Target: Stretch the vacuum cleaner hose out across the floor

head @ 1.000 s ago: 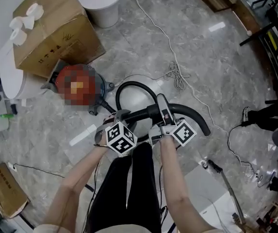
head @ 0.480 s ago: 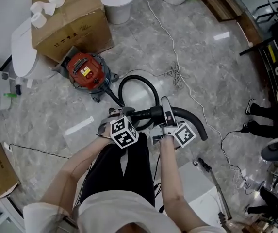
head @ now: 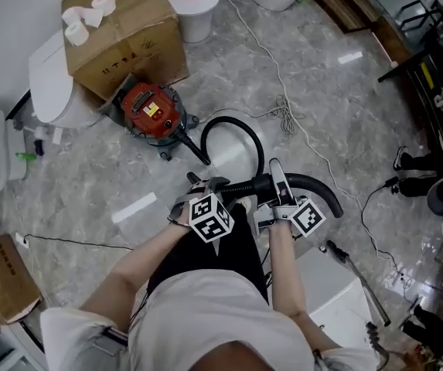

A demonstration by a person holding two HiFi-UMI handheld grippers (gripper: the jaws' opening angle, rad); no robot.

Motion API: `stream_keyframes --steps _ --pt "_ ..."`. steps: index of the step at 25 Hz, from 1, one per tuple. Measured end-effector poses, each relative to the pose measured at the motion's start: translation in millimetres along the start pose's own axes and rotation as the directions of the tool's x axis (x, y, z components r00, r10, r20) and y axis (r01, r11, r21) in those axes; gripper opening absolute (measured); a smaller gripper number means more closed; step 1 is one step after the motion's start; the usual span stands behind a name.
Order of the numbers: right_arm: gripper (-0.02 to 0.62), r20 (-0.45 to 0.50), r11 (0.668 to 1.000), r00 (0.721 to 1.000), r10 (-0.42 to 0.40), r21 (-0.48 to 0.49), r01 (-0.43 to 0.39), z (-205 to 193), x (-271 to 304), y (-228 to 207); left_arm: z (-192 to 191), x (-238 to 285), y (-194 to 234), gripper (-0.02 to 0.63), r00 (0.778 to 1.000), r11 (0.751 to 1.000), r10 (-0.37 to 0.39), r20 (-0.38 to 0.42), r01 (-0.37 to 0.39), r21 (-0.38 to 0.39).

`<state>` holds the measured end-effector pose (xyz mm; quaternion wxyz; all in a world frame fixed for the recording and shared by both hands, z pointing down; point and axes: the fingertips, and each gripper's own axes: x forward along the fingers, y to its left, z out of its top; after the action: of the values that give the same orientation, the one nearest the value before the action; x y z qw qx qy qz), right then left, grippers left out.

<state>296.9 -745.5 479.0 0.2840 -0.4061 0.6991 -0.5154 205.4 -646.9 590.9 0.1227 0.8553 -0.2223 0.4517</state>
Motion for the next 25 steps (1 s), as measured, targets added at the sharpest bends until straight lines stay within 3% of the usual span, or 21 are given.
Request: stream_keyframes --steps 8,15,22,25 --pt "0.16 0.12 1.0 0.993 -0.019 0.01 0.018 -58 -39 28 -49 -41 -41 0.184 0.993 0.995 -0.101 0.053 0.1 0.019" --pt "0.16 0.133 0.998 0.991 -0.017 -0.055 0.025 -102 -56 53 -84 -59 -62 0.186 0.986 0.99 -0.138 0.09 0.134 0.049" --pt "0.16 0.159 0.996 0.983 -0.09 0.005 0.091 -118 -78 41 -100 -65 -75 0.186 0.983 0.985 -0.158 0.091 0.151 0.078" --pt "0.16 0.143 0.996 0.986 -0.082 -0.02 0.086 -123 -76 43 -106 -63 -76 0.186 0.984 0.986 -0.154 0.088 0.147 0.075"
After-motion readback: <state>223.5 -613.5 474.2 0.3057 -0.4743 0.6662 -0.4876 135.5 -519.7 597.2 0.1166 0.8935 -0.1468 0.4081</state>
